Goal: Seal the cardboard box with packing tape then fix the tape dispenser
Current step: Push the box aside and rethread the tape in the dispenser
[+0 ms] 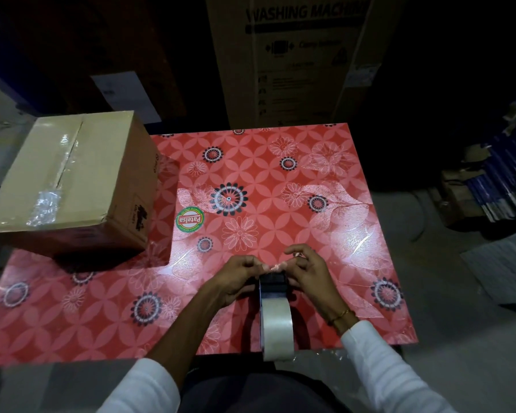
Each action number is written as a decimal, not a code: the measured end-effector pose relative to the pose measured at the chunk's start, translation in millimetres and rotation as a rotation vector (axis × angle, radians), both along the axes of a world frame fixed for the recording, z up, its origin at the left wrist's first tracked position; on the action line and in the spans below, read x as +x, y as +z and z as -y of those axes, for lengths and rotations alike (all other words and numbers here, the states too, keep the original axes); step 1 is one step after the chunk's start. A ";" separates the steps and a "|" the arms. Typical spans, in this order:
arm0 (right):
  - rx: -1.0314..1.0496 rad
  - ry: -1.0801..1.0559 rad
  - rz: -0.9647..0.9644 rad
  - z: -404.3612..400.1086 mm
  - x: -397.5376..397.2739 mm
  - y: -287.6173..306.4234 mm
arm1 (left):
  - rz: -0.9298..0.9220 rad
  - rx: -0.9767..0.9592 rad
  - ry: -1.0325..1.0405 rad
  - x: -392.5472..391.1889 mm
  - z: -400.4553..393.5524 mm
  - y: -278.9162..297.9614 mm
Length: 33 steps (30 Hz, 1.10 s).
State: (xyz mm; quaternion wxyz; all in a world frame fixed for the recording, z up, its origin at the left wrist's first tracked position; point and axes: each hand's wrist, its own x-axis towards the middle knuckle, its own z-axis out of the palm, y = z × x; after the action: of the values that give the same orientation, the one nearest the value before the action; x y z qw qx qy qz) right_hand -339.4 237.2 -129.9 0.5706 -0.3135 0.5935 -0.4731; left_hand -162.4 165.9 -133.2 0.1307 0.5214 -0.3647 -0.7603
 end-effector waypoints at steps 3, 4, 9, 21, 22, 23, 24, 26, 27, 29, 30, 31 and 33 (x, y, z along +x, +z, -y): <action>0.008 -0.043 0.050 -4.4 6.2 -1.2 | -0.008 -0.018 0.008 -5.1 -1.2 2.9; 0.013 -0.064 0.067 -6.3 7.7 -2.3 | -0.004 -0.025 0.006 -6.2 -1.2 3.6; 0.074 -0.130 0.276 -6.5 1.8 -4.4 | -0.021 -0.030 0.029 -3.2 -1.5 3.0; 0.109 0.229 0.003 13.2 -2.8 7.8 | -0.061 -0.051 0.004 1.9 -5.0 4.0; 0.096 0.238 -0.003 13.1 -3.0 7.8 | -0.058 -0.051 0.003 2.5 -4.8 3.4; 0.087 0.238 -0.010 13.1 -3.1 7.1 | -0.045 -0.054 -0.001 2.6 -4.8 2.7; 0.082 0.234 -0.016 12.9 -3.3 6.9 | -0.031 -0.058 -0.007 2.9 -4.7 2.2; 0.067 0.223 -0.042 12.6 -3.5 7.1 | -0.025 -0.059 -0.012 2.6 -4.8 0.9; 0.060 0.220 -0.058 12.5 -3.6 6.9 | -0.032 -0.057 -0.012 2.4 -5.1 0.0; 0.053 0.218 -0.081 12.0 -3.6 6.2 | -0.045 -0.061 -0.023 1.5 -5.8 -0.7; 0.053 0.219 -0.089 11.6 -3.7 5.4 | -0.053 -0.074 -0.034 0.7 -6.4 -0.9; 0.056 0.222 -0.103 11.5 -3.4 4.5 | -0.057 -0.093 -0.047 -0.2 -6.9 -1.1; 0.066 0.227 -0.140 12.0 -3.2 2.9 | -0.050 -0.134 -0.065 -2.0 -7.4 -1.7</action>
State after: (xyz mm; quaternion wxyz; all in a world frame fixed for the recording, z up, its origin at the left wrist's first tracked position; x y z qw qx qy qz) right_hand -342.6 225.1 -127.0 0.5877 -0.3919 0.6077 -0.3628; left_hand -164.4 173.3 -135.0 0.1497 0.4801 -0.4281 -0.7509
